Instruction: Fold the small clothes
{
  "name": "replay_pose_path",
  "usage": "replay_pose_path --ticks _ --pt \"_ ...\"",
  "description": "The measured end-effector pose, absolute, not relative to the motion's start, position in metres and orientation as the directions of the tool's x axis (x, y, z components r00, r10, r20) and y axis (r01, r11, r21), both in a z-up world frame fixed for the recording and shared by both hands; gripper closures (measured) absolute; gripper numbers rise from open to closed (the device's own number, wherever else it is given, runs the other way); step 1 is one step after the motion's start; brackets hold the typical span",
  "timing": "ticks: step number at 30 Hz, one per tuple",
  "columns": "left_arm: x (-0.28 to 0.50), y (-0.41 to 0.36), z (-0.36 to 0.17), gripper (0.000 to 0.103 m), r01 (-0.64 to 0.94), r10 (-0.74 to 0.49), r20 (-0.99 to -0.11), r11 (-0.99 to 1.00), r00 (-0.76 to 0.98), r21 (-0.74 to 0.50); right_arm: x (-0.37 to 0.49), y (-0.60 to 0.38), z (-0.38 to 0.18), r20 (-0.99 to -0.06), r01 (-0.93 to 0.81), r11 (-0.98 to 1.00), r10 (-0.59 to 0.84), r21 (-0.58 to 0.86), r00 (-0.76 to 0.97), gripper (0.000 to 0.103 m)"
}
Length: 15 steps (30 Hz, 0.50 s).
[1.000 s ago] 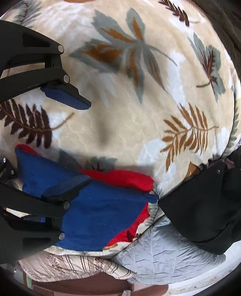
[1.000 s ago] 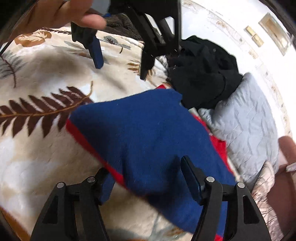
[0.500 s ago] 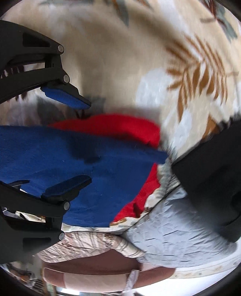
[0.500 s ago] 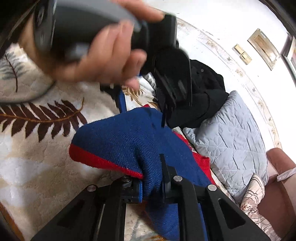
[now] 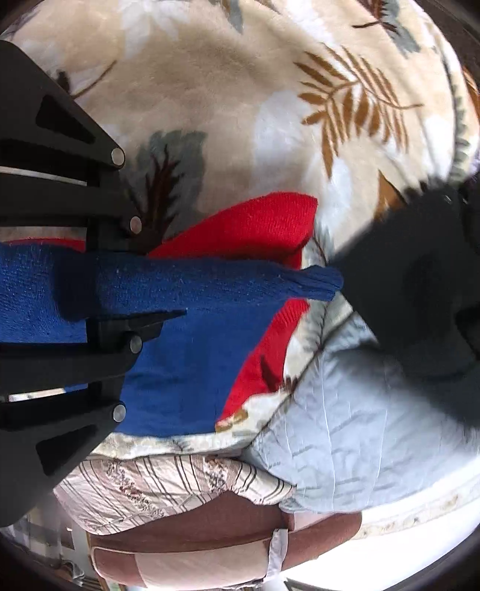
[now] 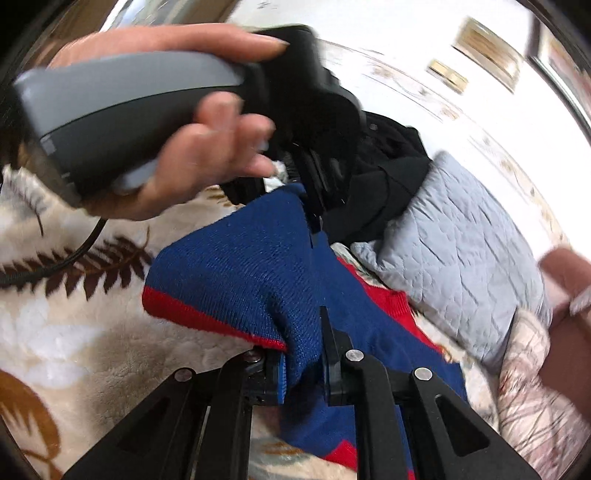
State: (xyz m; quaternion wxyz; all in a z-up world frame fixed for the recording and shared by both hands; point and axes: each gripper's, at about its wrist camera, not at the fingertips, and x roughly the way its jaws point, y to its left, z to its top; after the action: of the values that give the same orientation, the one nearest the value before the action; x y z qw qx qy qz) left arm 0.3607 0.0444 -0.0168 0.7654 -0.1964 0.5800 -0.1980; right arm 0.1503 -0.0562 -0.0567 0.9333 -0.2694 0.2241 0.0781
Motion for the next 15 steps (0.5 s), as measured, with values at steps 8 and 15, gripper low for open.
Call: replay_pose_path --ticks 8,15 --pt "0.333 0.007 0.020 0.086 0.127 -0.564 -0.777 0.824 0.279 -0.552 0.137 -0.131 -0.022 -0.526 -0.216 0.960 0.092 -0.179 0.845 0.091" --pt "0.323 -0.039 0.034 0.086 0.153 -0.537 -0.790 0.843 0.296 -0.515 0.136 -0.197 -0.027 -0.526 -0.162 0.964 0.251 0.210 0.813 0.091"
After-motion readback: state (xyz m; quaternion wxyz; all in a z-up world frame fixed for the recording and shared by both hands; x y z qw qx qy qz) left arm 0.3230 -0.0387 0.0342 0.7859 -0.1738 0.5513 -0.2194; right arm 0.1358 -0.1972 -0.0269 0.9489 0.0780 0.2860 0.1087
